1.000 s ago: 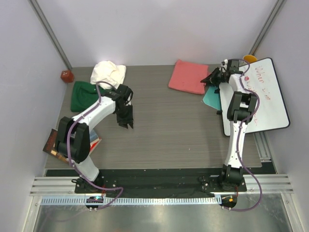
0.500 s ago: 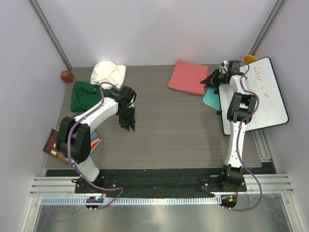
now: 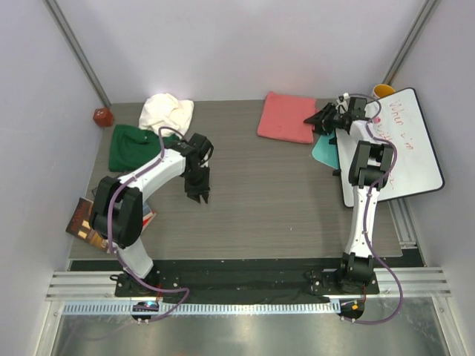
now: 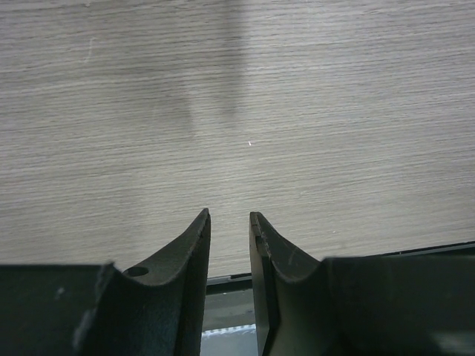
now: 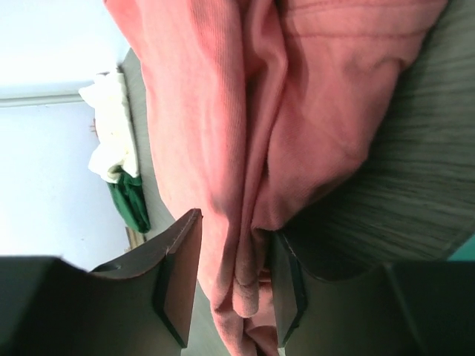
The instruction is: Fold and stack the t-shirts
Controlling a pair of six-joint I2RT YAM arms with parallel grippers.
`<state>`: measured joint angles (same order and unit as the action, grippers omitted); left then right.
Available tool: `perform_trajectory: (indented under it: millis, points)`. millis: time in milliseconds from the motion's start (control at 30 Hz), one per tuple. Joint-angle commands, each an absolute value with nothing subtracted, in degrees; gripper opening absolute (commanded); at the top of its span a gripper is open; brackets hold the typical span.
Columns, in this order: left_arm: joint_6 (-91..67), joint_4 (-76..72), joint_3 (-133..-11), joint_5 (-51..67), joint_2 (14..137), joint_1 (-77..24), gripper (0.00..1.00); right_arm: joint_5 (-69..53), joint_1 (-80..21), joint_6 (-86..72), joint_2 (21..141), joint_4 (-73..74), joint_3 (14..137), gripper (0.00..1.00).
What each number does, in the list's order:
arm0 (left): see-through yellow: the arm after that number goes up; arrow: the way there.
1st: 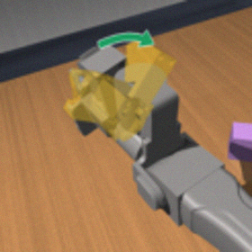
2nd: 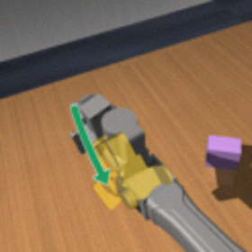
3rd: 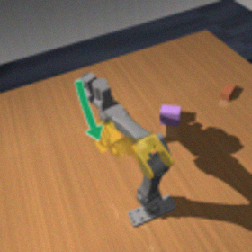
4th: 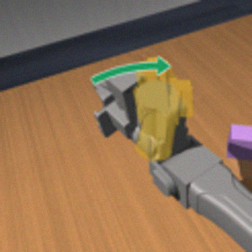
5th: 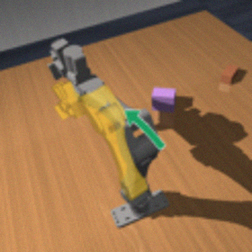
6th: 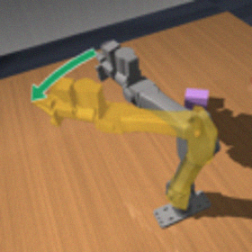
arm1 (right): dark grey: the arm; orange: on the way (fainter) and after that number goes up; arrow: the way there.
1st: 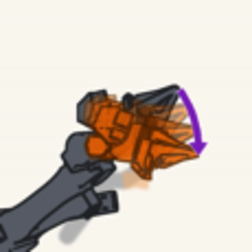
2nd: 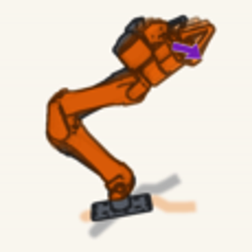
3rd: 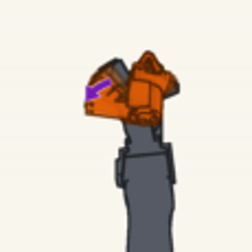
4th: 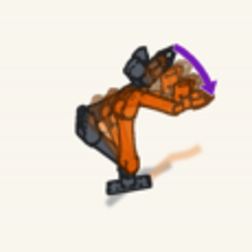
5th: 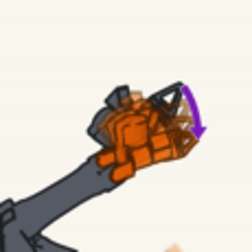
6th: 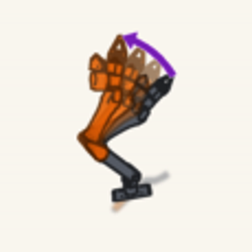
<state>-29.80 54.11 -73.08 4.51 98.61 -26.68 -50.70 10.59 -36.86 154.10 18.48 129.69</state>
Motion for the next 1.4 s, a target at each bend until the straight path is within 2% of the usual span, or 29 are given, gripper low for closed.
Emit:
perform_trajectory:
  millis: [0, 667, 867, 967, 1133, 1367]
  points:
    - [-29.97, 54.75, -75.41, 4.57, 99.14, -27.16, 0.28, -52.82, 10.2, -52.43, 147.57, -2.42, 120.86, 0.47]
    - [-29.27, 54.23, -75.5, 6.15, 99.84, -27.68, 0.27, -51.86, 10.02, -54.49, 145.81, -4.31, 123.4, 0.5]
    - [-29.18, 53.7, -74.71, 6.59, 99.4, -27.69, 0.25, -51.33, 10.02, -52.56, 141.6, -3.34, 118.75, 0.49]
    - [-29.09, 53.09, -74.53, 7.03, 99.4, -27.69, 0.25, -47.13, 9.93, -47.83, 137.47, -0.36, 115.4, 0.5]
    - [-29.09, 52.56, -74.44, 8.08, 99.93, -27.69, 0.25, -40.88, 9.67, -36.67, 134.83, 15.37, 119.27, 0.58]
    - [-29.18, 52.47, -73.92, 8.44, 99.76, -27.69, 0.25, -26.99, 9.58, -30.15, 134.56, 27.24, 123.92, 0.59]
